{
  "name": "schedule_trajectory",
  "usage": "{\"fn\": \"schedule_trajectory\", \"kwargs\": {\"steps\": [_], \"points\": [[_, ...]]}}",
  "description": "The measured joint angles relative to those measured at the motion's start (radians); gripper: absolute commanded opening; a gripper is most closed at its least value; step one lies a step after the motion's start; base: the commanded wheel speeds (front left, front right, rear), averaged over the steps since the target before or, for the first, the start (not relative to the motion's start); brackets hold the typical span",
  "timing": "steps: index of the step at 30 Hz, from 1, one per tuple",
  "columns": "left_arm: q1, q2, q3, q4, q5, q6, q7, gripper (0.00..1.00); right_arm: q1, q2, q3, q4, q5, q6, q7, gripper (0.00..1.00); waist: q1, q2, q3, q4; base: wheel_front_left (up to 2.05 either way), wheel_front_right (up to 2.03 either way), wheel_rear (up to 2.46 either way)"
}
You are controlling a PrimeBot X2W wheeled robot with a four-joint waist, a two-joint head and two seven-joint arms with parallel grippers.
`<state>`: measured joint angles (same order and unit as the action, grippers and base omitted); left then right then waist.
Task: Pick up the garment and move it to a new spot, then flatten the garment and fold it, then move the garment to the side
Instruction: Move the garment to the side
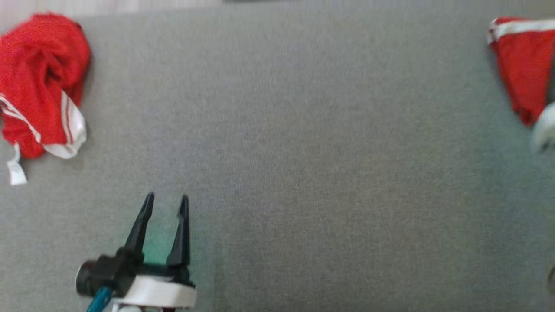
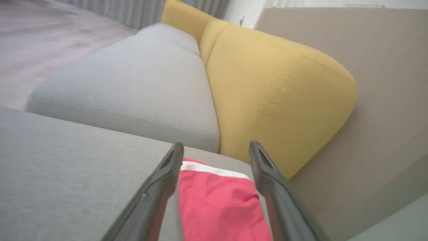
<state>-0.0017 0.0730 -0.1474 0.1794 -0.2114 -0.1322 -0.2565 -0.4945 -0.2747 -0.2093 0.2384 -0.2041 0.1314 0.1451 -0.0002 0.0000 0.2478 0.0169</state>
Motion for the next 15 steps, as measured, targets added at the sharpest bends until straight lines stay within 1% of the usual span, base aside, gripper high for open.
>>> {"fn": "schedule_trajectory", "kwargs": {"steps": [2, 3, 5, 7, 8, 11, 15], "points": [[0.026, -0.005, 0.019, 0.000, 0.000, 0.000, 0.000, 1.00, 0.092, 0.047, 0.001, -0.054, 0.009, 0.000, -0.056, 1.00, -0.0001, 0.0000, -0.038, 0.000, 0.00, 0.00, 0.00], [0.026, -0.005, 0.019, 0.000, 0.000, 0.000, 0.000, 1.00, 0.092, 0.047, 0.001, -0.054, 0.009, 0.000, -0.056, 1.00, -0.0001, 0.0000, -0.038, 0.000, 0.00, 0.00, 0.00], [0.048, -0.008, 0.030, 0.001, 0.000, 0.002, 0.000, 1.00, 0.184, 0.106, 0.005, -0.097, 0.022, 0.000, -0.109, 1.00, -0.0001, 0.0000, -0.077, 0.001, 0.00, 0.00, 0.00], [0.067, -0.013, 0.045, 0.003, 0.002, 0.002, 0.000, 1.00, 0.277, 0.158, 0.021, -0.110, 0.041, 0.000, -0.161, 1.00, -0.0001, 0.0000, -0.115, 0.003, 0.00, 0.00, 0.00], [0.087, -0.015, 0.057, 0.008, 0.002, 0.004, 0.000, 1.00, 0.367, 0.198, 0.031, -0.112, 0.068, 0.000, -0.211, 1.00, -0.0002, 0.0000, -0.150, 0.003, 0.00, 0.00, 0.00], [0.119, -0.017, 0.069, 0.014, 0.011, 0.006, 0.000, 1.00, 0.476, 0.226, 0.054, -0.094, 0.109, 0.000, -0.289, 1.00, -0.0002, 0.0000, -0.196, 0.004, 0.00, 0.00, 0.00], [0.145, -0.017, 0.083, 0.031, 0.017, 0.006, 0.000, 1.00, 0.561, 0.231, 0.100, -0.031, 0.162, 0.000, -0.357, 1.00, -0.0001, 0.0000, -0.237, 0.003, 0.00, 0.00, 0.00]]}}
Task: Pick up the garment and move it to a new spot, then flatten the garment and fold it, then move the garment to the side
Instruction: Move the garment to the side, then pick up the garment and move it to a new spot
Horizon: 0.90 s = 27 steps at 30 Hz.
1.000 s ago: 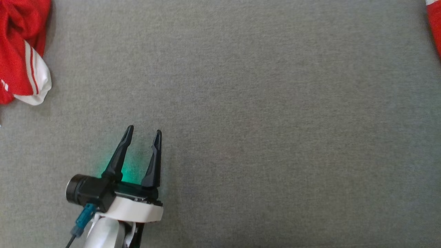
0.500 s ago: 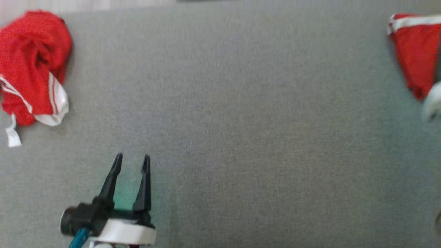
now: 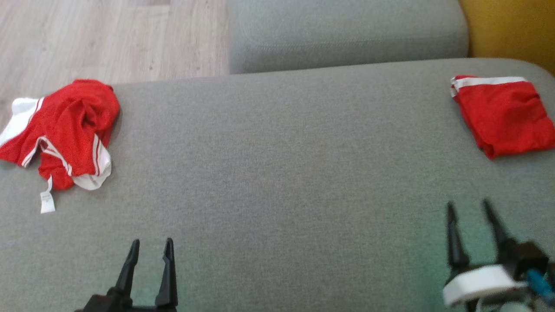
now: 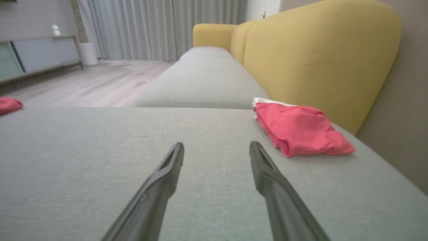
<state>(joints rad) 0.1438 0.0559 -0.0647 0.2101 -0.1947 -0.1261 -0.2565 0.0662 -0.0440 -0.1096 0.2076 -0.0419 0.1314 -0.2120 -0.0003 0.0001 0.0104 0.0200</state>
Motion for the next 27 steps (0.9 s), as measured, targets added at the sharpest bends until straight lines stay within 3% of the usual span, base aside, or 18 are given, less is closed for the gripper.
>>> {"fn": "schedule_trajectory", "kwargs": {"steps": [6, 13, 19, 27], "points": [[0.008, -0.002, 0.000, 0.010, 0.004, 0.000, 0.000, 1.00, 0.030, 0.003, 0.030, 0.092, 0.081, 0.000, -0.031, 1.00, 0.0003, 0.0000, -0.017, -0.004, 0.00, 0.00, 0.00], [0.007, -0.003, -0.004, 0.011, 0.011, 0.000, 0.000, 1.00, 0.029, 0.003, 0.044, 0.089, 0.095, 0.000, -0.036, 1.00, 0.0003, 0.0000, -0.019, 0.006, 0.00, 0.00, 0.00], [-0.001, -0.003, -0.031, 0.012, 0.011, -0.002, 0.000, 1.00, 0.036, 0.002, 0.060, 0.057, 0.116, 0.000, -0.036, 1.00, 0.0003, 0.0000, -0.026, 0.097, 0.00, 0.00, 0.00], [0.024, -0.003, -0.019, 0.017, 0.014, 0.003, 0.000, 1.00, 0.064, 0.002, 0.167, 0.048, 0.164, 0.000, -0.036, 1.00, 0.0003, 0.0000, -0.051, 0.291, 0.00, 0.00, 0.00]]}}
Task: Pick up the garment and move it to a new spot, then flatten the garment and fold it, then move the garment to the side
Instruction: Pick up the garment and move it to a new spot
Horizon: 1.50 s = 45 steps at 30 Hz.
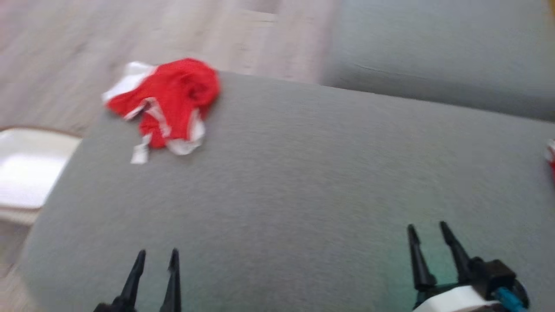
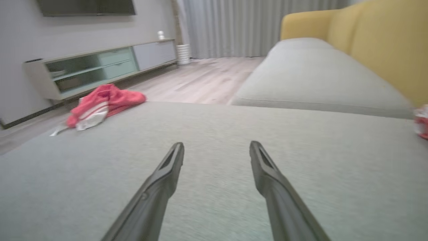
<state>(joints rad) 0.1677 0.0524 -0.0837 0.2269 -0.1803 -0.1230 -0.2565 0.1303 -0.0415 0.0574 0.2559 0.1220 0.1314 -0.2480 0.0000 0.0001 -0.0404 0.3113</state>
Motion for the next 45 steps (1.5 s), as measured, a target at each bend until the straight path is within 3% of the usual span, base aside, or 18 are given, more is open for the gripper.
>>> {"fn": "schedule_trajectory", "kwargs": {"steps": [8, 12, 19, 24, 29, 35, 41, 45], "points": [[0.078, 0.001, 0.049, -0.019, -0.004, 0.001, 0.000, 1.00, -0.003, 0.000, 0.044, 0.007, -0.001, 0.000, 0.000, 1.00, -0.0001, 0.0000, -0.021, 0.144, 0.00, 0.00, 0.00], [0.031, 0.000, 0.083, -0.079, -0.066, 0.001, 0.000, 1.00, -0.009, 0.001, 0.035, -0.001, -0.040, 0.000, 0.000, 1.00, -0.0001, 0.0000, 0.020, 0.140, 0.00, 0.00, 0.00], [-0.203, 0.014, 0.140, -0.089, -0.168, -0.001, 0.000, 1.00, -0.080, 0.000, -0.035, -0.055, -0.138, 0.000, 0.000, 1.00, 0.0002, 0.0000, 0.148, 0.104, 0.00, 0.00, 0.00], [-0.503, 0.092, 0.146, 0.052, -0.277, -0.002, 0.075, 1.00, -0.099, -0.001, -0.115, -0.114, -0.247, 0.000, 0.002, 1.00, 0.0005, 0.0000, 0.283, 0.079, 0.00, 0.00, 0.00], [-0.764, 0.146, 0.073, 0.266, -0.344, -0.005, 0.151, 1.00, -0.102, -0.008, -0.156, -0.231, -0.302, 0.000, 0.044, 1.00, 0.0005, -0.0001, 0.411, 0.059, 0.00, 0.00, 0.00], [-0.977, 0.146, 0.011, 0.514, -0.486, -0.009, 0.205, 1.00, -0.102, -0.043, -0.155, -0.379, -0.309, 0.000, 0.115, 1.00, 0.0003, -0.0001, 0.532, 0.033, 0.00, 0.00, 0.00], [-1.135, 0.120, -0.061, 0.649, -0.613, -0.009, 0.243, 1.00, -0.099, -0.067, -0.145, -0.490, -0.309, 0.000, 0.174, 1.00, 0.0003, -0.0001, 0.615, 0.010, 0.00, 0.00, 0.00], [-1.147, 0.131, -0.126, 0.745, -0.612, -0.009, 0.245, 1.00, -0.098, -0.067, -0.143, -0.538, -0.308, 0.000, 0.196, 1.00, 0.0001, -0.0001, 0.643, -0.013, 0.00, 0.00, 0.00]]}}
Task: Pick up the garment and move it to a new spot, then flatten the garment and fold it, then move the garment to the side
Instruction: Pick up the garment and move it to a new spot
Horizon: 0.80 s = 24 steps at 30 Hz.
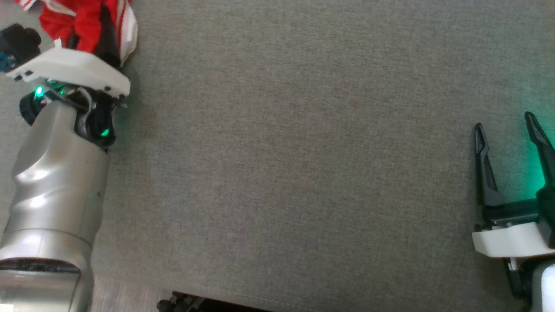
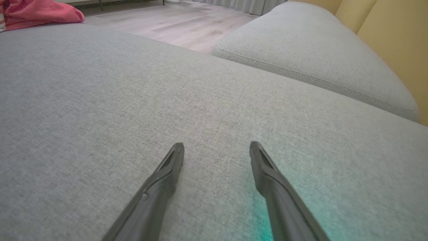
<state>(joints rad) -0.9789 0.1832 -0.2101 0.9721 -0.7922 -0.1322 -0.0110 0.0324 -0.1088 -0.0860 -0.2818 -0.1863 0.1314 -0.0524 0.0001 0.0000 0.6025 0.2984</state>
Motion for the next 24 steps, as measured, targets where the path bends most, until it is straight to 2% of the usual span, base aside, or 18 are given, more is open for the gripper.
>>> {"fn": "schedule_trajectory", "kwargs": {"steps": [4, 5, 6, 11, 14, 18, 24], "points": [[-0.028, 0.019, -0.037, 0.065, 0.000, 0.000, -0.016, 1.00, 0.001, 0.001, -0.007, -0.016, 0.000, 0.000, 0.009, 1.00, 0.0000, 0.0000, 0.013, -0.016, 0.00, 0.00, 0.00], [-0.037, 0.022, -0.049, 0.079, 0.000, 0.000, -0.017, 0.25, 0.002, 0.001, -0.008, -0.016, 0.000, 0.000, 0.009, 1.00, 0.0000, 0.0000, 0.013, -0.017, 0.00, 0.00, 0.00], [-0.044, 0.024, -0.058, 0.089, 0.000, 0.000, -0.024, 0.00, 0.002, 0.002, -0.009, -0.014, 0.000, 0.000, 0.009, 1.00, 0.0000, 0.0000, 0.010, -0.019, 0.00, 0.00, 0.00], [-0.030, 0.045, -0.122, 0.073, -0.031, 0.000, -0.062, 0.00, 0.000, 0.020, -0.005, 0.035, 0.014, 0.000, -0.017, 1.00, 0.0000, 0.0000, -0.030, -0.025, 0.00, 0.00, 0.00], [0.003, 0.104, -0.161, -0.035, -0.076, 0.000, -0.099, 0.00, -0.003, 0.039, 0.017, 0.110, 0.038, 0.000, -0.059, 1.00, -0.0001, 0.0000, -0.091, -0.034, 0.00, 0.00, 0.00], [0.047, 0.176, -0.214, -0.225, -0.139, 0.000, -0.080, 0.00, -0.015, 0.049, 0.024, 0.194, 0.068, 0.000, -0.108, 1.00, -0.0003, 0.0001, -0.165, -0.049, 0.00, 0.00, 0.00], [0.203, 0.288, -0.283, -0.599, -0.259, 0.000, 0.079, 0.00, -0.032, 0.058, 0.064, 0.318, 0.157, 0.000, -0.164, 1.00, -0.0004, 0.0001, -0.284, -0.084, 0.00, 0.00, 0.00]]}}
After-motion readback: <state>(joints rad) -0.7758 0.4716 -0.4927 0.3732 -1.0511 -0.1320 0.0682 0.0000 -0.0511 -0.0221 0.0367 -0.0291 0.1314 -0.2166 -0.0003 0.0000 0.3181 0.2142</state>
